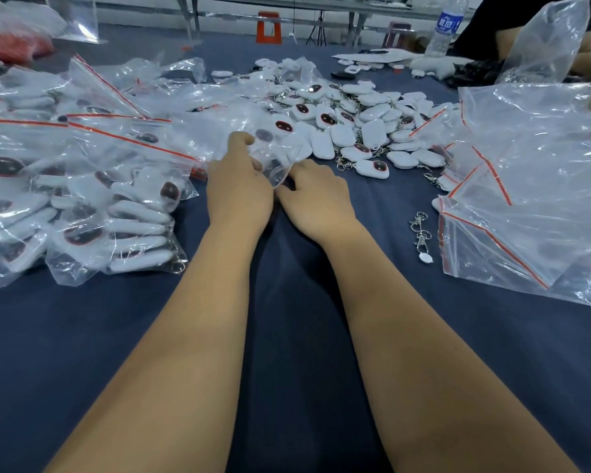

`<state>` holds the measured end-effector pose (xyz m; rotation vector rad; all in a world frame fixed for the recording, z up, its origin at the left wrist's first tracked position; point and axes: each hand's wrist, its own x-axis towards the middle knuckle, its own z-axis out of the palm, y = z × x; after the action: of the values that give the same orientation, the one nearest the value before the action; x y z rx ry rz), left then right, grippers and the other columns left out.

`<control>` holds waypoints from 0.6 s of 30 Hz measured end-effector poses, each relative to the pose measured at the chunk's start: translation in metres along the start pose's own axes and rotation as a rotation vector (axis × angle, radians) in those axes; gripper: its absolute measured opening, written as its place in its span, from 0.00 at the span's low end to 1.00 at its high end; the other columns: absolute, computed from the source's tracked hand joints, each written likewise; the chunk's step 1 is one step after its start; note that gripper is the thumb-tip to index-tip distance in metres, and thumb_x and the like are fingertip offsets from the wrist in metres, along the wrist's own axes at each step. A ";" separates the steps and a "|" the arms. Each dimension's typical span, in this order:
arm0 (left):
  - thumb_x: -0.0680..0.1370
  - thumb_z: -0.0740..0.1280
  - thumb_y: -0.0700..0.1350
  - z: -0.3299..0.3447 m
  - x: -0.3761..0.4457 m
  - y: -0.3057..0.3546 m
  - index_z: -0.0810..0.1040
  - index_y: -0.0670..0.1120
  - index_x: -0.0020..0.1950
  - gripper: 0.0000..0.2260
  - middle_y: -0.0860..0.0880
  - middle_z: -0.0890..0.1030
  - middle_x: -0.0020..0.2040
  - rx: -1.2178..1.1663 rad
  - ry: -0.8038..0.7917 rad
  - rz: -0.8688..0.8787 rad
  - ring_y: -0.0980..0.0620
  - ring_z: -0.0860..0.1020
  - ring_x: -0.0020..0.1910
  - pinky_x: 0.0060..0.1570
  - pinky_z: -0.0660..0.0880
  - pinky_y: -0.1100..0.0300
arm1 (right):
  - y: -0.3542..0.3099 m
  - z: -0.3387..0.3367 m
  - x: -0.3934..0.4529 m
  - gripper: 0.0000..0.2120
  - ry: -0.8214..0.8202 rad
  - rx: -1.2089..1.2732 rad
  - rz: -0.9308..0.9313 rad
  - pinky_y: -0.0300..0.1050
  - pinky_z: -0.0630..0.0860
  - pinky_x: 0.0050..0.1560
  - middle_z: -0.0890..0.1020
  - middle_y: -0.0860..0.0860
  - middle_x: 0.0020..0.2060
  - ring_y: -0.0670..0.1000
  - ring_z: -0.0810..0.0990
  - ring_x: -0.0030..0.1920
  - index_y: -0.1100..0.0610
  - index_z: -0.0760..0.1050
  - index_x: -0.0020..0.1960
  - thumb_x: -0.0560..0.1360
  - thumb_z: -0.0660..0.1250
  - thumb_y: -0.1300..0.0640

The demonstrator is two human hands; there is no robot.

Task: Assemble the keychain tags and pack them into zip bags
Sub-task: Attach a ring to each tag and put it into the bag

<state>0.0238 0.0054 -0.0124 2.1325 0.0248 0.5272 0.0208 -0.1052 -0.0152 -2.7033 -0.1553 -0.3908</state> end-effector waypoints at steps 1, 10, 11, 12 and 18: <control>0.72 0.54 0.31 -0.001 -0.002 0.001 0.65 0.49 0.63 0.22 0.48 0.78 0.51 -0.024 0.030 0.002 0.46 0.76 0.49 0.47 0.72 0.53 | 0.000 -0.002 0.000 0.10 0.036 0.075 0.024 0.50 0.70 0.56 0.79 0.52 0.52 0.56 0.75 0.55 0.57 0.78 0.51 0.78 0.60 0.53; 0.72 0.60 0.34 -0.001 0.002 0.002 0.82 0.48 0.45 0.14 0.44 0.80 0.51 0.123 -0.018 0.074 0.43 0.77 0.47 0.41 0.68 0.57 | 0.001 -0.015 -0.005 0.12 0.299 0.732 0.320 0.30 0.67 0.32 0.76 0.43 0.33 0.41 0.72 0.32 0.49 0.69 0.38 0.69 0.72 0.59; 0.74 0.61 0.36 0.000 0.002 0.002 0.83 0.48 0.50 0.14 0.45 0.81 0.52 0.158 -0.040 0.073 0.43 0.77 0.52 0.46 0.71 0.55 | 0.001 -0.016 -0.005 0.12 0.296 0.793 0.335 0.30 0.66 0.31 0.75 0.43 0.32 0.41 0.71 0.30 0.50 0.68 0.37 0.69 0.71 0.60; 0.75 0.61 0.38 0.001 0.002 0.003 0.82 0.47 0.55 0.14 0.45 0.82 0.54 0.194 -0.048 0.080 0.43 0.76 0.56 0.51 0.72 0.54 | -0.001 -0.017 -0.005 0.12 0.301 0.879 0.347 0.31 0.66 0.30 0.74 0.43 0.31 0.41 0.69 0.29 0.51 0.68 0.37 0.68 0.70 0.62; 0.74 0.64 0.49 0.000 0.001 0.008 0.81 0.44 0.59 0.17 0.44 0.79 0.58 0.189 0.018 0.004 0.42 0.72 0.62 0.59 0.71 0.52 | -0.003 -0.023 -0.001 0.13 0.351 1.443 0.318 0.45 0.69 0.41 0.68 0.50 0.31 0.49 0.66 0.33 0.55 0.66 0.38 0.68 0.64 0.72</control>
<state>0.0233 0.0010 -0.0059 2.3117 0.0840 0.5654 0.0134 -0.1115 0.0062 -1.1892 0.0847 -0.4070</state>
